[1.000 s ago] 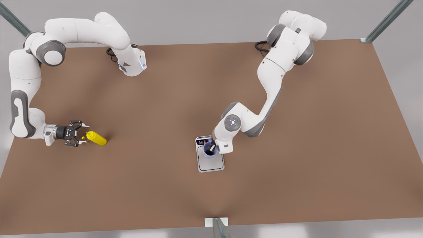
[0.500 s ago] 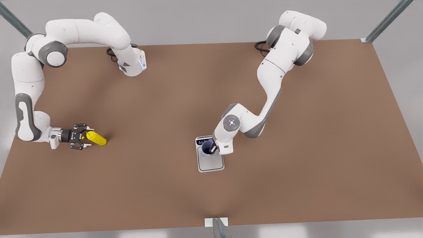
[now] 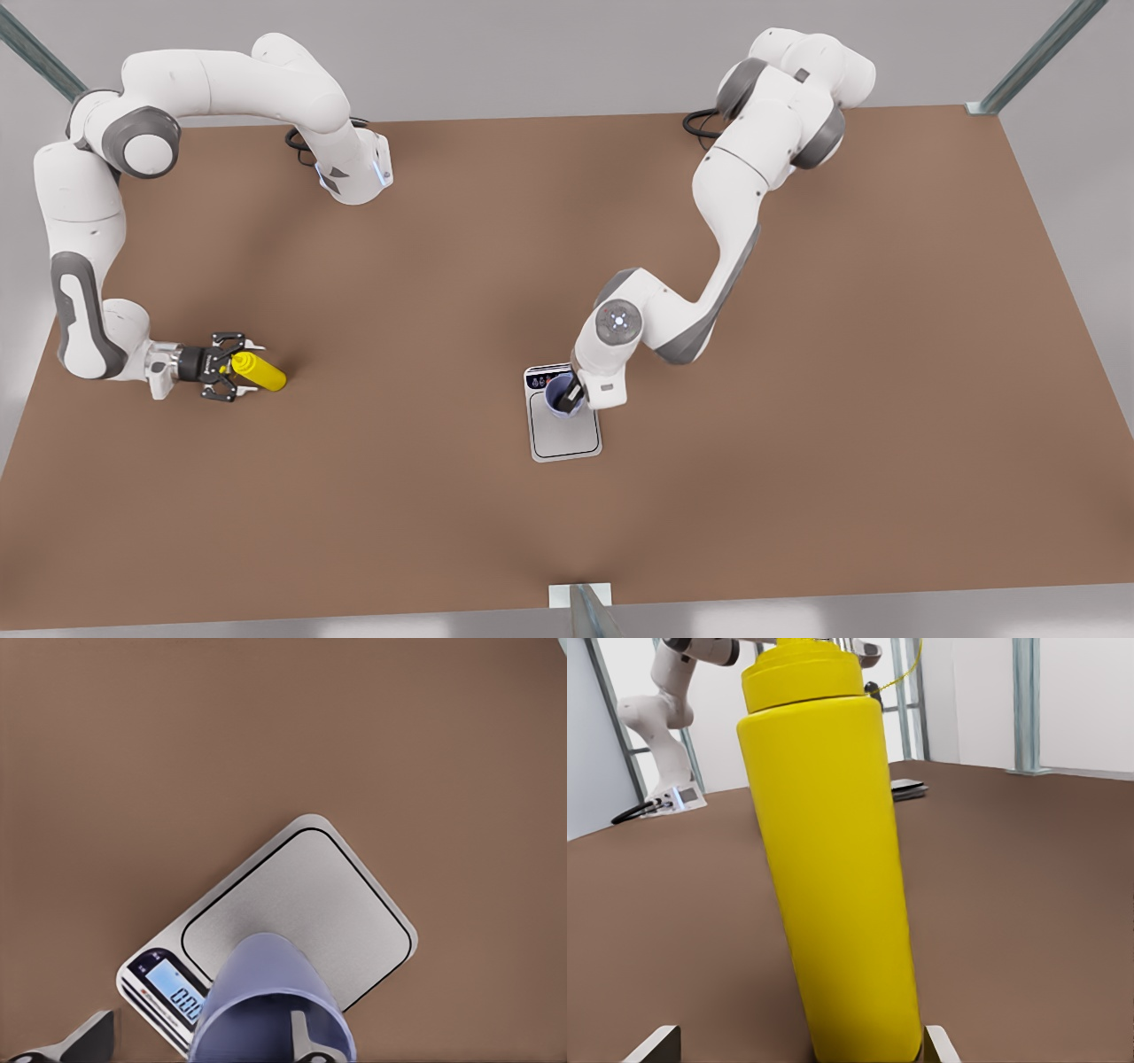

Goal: Move cup to the weight, pick up sauce bottle, pour sauce

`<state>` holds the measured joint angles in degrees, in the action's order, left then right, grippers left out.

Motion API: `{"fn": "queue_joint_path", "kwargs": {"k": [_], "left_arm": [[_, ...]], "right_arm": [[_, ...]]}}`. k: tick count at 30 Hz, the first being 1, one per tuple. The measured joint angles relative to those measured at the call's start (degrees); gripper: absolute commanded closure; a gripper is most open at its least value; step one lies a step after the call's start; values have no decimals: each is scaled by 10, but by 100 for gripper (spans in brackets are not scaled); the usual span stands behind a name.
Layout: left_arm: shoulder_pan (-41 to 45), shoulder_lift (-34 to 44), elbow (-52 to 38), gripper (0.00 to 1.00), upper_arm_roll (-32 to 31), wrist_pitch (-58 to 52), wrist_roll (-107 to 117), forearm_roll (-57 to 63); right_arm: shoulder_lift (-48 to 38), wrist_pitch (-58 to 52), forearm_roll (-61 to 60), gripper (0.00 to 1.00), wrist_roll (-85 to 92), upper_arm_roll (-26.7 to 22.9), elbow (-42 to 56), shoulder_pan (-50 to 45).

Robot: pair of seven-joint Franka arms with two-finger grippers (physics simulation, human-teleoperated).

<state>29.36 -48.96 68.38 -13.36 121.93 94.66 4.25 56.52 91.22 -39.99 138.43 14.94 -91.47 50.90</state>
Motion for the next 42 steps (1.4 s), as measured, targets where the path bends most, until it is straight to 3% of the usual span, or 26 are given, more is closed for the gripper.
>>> {"fn": "queue_joint_path", "kwargs": {"k": [6,7,10,12,14,22,42], "left_arm": [[-3,81,1,0,6,-95,1,-28],[-13,122,2,0,37,-124,-7,-44],[-164,276,2,0,132,-352,-347,-161],[-196,328,25,0,150,-418,-642,-186],[-198,389,99,0,149,-420,-924,-130],[-194,393,99,0,149,-395,-933,-20],[-194,392,100,0,150,-398,-937,-5]], "right_arm": [[-4,17,0,0,0,12,-8,-1],[-4,17,0,0,0,13,-8,-1],[-5,19,-3,0,-4,15,-12,-1],[-8,25,-3,0,-4,16,-19,-1],[-9,28,-3,0,-5,20,-20,-1],[-32,29,-2,0,-5,21,-46,2],[-44,29,-2,0,-8,29,-48,2]]}}
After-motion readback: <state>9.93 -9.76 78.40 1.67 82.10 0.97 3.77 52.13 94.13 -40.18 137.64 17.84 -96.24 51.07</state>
